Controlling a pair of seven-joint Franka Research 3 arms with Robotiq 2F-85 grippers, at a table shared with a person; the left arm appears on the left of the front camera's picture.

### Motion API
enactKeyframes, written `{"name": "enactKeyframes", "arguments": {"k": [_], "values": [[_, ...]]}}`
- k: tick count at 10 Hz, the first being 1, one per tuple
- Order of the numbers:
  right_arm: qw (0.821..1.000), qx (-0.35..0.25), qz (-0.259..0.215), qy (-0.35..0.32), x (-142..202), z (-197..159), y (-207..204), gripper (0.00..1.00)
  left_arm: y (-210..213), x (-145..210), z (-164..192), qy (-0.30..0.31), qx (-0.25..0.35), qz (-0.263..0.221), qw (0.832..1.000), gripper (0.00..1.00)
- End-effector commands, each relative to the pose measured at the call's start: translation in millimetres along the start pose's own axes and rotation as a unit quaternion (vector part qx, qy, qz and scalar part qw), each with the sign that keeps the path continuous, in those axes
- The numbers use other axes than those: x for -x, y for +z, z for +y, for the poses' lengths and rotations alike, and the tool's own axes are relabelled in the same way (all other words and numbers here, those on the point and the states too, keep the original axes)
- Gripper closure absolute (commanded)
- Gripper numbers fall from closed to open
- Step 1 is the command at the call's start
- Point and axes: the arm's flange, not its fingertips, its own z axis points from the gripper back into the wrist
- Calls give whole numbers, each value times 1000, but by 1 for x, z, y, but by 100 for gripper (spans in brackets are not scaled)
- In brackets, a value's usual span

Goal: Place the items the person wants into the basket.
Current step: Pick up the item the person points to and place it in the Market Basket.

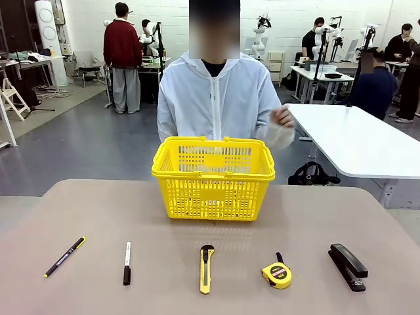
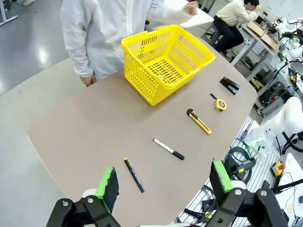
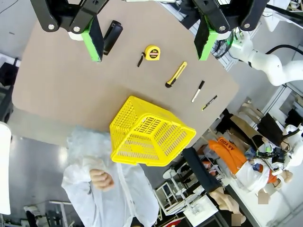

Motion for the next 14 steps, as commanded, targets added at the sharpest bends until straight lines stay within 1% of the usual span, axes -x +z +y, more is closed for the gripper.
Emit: {"name": "enactKeyframes", "arguments": {"k": [1, 9, 10, 11, 12, 13, 14], "values": [[1000, -10, -4, 6, -1, 1, 0, 0, 1, 0, 1, -11, 6, -5, 1000, 0], [1000, -10, -4, 6, -1, 1, 0, 0, 1, 0, 1, -11, 6, -5, 1000, 0], [1000, 1, 1, 2, 1, 0, 1, 0, 1, 0, 1, -11, 6, -5, 1000, 0], [993, 53, 95, -48, -17, -4, -36, 0, 1, 0, 1, -11, 6, -5, 1000, 0], [976, 101, 171, -84, -32, -7, -76, 0, 1, 0, 1, -11, 6, -5, 1000, 0], [951, 160, 234, -128, -43, -10, -124, 0, 1, 0, 1, -11, 6, -5, 1000, 0], [928, 206, 261, -167, -46, -16, -163, 0, 1, 0, 1, -11, 6, -5, 1000, 0]]}}
